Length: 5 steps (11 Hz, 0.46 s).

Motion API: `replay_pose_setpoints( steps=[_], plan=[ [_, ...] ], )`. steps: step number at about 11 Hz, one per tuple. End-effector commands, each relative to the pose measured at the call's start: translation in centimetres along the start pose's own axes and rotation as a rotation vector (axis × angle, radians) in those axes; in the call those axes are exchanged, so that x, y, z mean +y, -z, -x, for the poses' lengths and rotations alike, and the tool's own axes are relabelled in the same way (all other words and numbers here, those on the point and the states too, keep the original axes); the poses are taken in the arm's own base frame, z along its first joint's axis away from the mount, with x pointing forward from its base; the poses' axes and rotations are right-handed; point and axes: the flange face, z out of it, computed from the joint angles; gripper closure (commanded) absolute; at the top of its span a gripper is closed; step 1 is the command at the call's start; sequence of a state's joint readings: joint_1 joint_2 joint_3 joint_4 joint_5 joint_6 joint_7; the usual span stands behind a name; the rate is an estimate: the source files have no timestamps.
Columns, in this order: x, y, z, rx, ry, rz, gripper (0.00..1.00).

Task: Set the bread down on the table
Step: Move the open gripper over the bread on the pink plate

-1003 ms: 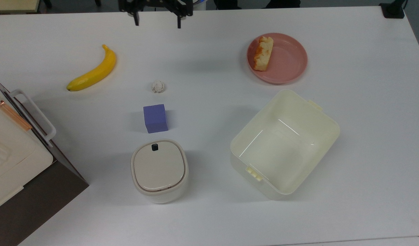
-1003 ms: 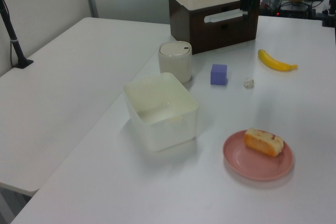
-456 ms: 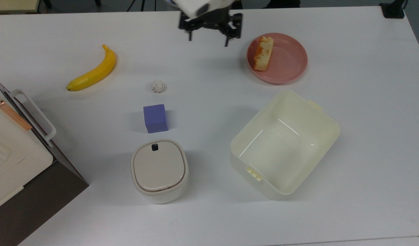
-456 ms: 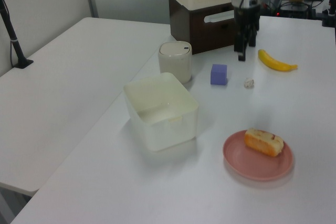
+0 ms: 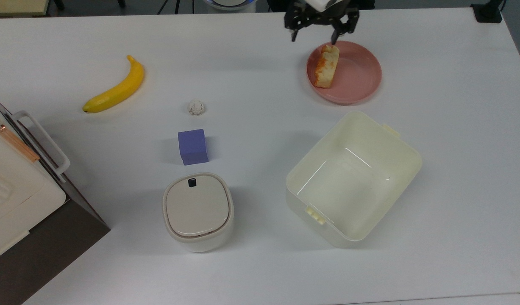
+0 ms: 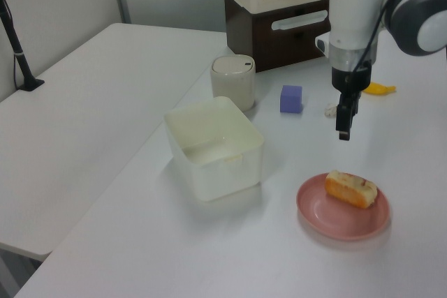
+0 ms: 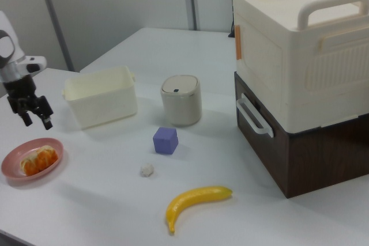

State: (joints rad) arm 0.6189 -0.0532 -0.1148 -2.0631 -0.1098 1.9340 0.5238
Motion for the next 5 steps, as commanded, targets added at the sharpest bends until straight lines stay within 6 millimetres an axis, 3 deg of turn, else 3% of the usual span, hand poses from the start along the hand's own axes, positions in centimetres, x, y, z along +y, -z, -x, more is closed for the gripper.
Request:
replay_pose_setpoints(
  steps=[1,3,5],
  plan=[
    [-4.4,-1.2,2.4,0.041,0.016,0.000,0.00],
    [-7.9,-4.1,3.0,0.039,0.030,0.019,0.00],
    [-8.8,-7.2,2.6,0.010,0.048,0.063,0.00]
  ],
)
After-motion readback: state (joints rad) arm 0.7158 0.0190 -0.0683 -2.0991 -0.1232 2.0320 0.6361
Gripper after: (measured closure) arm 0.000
